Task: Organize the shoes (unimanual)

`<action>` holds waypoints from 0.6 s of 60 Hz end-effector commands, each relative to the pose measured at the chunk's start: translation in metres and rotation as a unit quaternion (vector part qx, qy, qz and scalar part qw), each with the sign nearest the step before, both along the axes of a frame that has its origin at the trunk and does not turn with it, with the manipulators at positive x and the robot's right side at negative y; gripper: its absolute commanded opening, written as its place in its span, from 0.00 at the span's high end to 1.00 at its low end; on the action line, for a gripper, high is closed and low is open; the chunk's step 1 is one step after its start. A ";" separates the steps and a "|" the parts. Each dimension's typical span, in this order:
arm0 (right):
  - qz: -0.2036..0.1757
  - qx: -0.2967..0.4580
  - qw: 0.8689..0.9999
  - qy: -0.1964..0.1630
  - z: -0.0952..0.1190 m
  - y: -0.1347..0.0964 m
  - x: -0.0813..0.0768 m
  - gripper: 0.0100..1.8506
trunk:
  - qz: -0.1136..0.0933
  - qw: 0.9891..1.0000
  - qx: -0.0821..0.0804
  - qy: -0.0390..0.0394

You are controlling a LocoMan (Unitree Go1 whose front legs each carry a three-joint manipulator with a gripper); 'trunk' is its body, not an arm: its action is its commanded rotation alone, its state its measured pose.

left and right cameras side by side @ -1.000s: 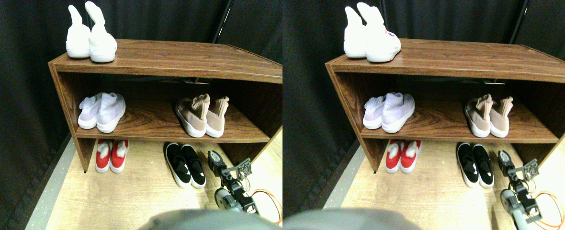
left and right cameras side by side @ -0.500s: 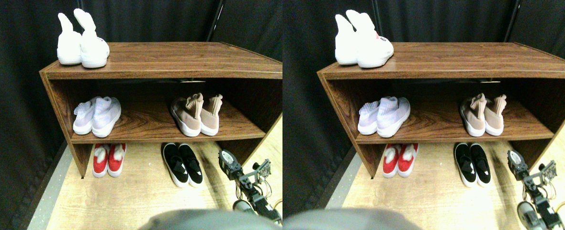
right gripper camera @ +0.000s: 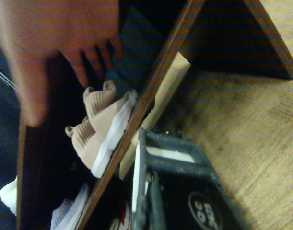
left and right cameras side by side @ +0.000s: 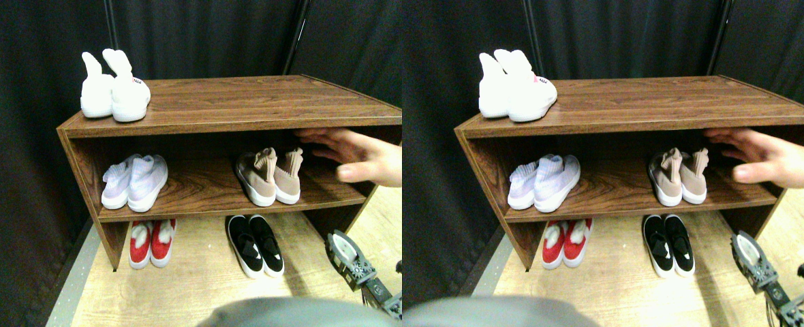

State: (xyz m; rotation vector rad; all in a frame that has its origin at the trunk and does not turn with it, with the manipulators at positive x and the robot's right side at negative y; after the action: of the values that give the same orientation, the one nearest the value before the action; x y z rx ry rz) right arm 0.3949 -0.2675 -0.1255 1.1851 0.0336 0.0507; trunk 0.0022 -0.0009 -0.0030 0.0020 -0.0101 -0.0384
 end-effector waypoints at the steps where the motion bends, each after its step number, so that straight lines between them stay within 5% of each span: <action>1: 0.012 0.005 0.999 -0.046 0.025 0.010 -0.006 0.97 | -0.002 1.000 -0.001 -0.018; 16: 0.036 -0.037 0.993 -0.106 0.055 0.021 -0.003 0.97 | -0.004 0.999 0.000 -0.035; 36: 0.042 -0.028 0.993 -0.110 0.059 0.033 -0.002 0.97 | -0.003 0.999 0.003 -0.032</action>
State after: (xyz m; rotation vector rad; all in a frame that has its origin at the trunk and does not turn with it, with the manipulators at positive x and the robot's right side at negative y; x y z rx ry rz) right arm 0.3942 -0.2383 -0.0744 1.1199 -0.0732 0.2250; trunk 0.0015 -0.0014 -0.0032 0.0114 -0.0695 -0.0451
